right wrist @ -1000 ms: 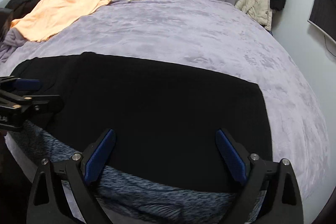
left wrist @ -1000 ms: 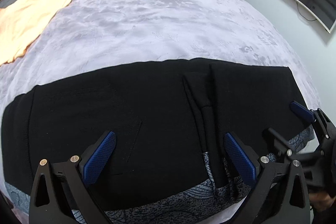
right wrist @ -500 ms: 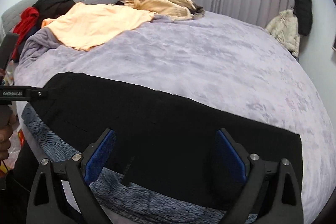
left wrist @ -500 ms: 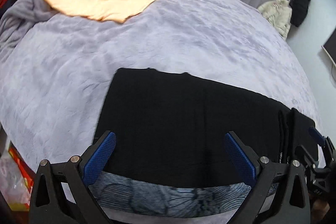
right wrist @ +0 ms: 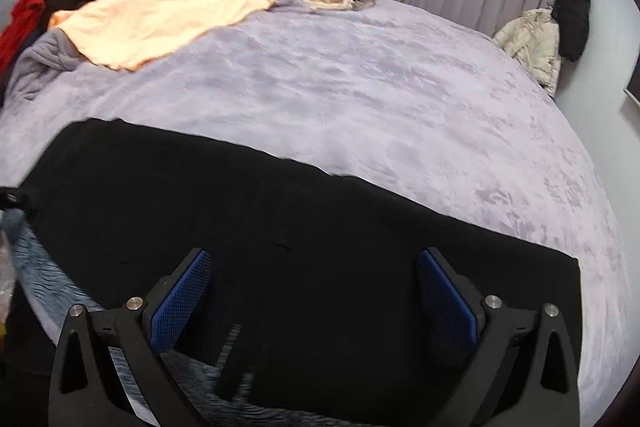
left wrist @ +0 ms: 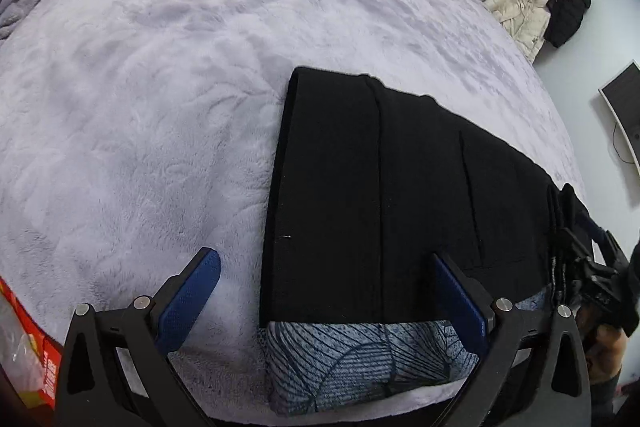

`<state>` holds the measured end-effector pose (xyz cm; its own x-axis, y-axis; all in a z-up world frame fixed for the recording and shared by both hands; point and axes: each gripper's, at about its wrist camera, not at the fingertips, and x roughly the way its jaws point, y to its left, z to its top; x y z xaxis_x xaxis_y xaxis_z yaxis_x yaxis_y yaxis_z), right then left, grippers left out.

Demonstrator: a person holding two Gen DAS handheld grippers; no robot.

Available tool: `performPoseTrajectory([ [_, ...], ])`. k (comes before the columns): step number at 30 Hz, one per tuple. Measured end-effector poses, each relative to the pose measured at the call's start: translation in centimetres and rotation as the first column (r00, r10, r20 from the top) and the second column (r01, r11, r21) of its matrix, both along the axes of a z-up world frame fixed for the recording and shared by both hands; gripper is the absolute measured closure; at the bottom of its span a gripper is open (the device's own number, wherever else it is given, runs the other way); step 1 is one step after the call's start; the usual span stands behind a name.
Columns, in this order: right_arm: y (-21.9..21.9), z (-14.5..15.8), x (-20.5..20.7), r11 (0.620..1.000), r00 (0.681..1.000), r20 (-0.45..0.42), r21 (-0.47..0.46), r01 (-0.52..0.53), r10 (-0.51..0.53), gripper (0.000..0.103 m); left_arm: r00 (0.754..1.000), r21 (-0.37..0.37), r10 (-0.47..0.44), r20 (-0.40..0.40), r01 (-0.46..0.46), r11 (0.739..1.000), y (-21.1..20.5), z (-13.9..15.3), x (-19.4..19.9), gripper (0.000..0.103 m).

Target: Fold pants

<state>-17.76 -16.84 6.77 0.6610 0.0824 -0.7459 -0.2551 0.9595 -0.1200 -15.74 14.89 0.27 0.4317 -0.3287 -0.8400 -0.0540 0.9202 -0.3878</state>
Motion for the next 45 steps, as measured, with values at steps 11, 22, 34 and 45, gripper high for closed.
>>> performPoseTrajectory([
  [11, 5.0, -1.7, -2.9, 0.973, 0.976, 0.029, -0.094, -0.211, 0.214, 0.001, 0.98, 0.056, -0.165, 0.11, 0.16, 0.986, -3.1, 2.5, 0.5, 0.054],
  [22, 4.7, -0.9, -4.7, 0.949, 0.952, 0.049, -0.116, -0.294, 0.301, 0.001, 0.996, 0.03, -0.087, 0.019, 0.086, 0.996, -3.2, 0.4, 1.9, 0.001],
  [34, 7.4, -2.0, -6.2, 0.904, 0.911, 0.085, -0.195, -0.382, 0.403, 0.001, 0.972, 0.166, -0.215, 0.091, 0.198, 0.966, -7.6, 5.7, 1.4, 0.077],
  [45, -4.9, 1.8, -4.0, 0.998, 0.985, 0.166, -0.038, -0.046, 0.052, 0.001, 0.859, 0.265, -0.421, 0.293, 0.35, 0.898, -15.9, 17.5, -0.5, 0.085],
])
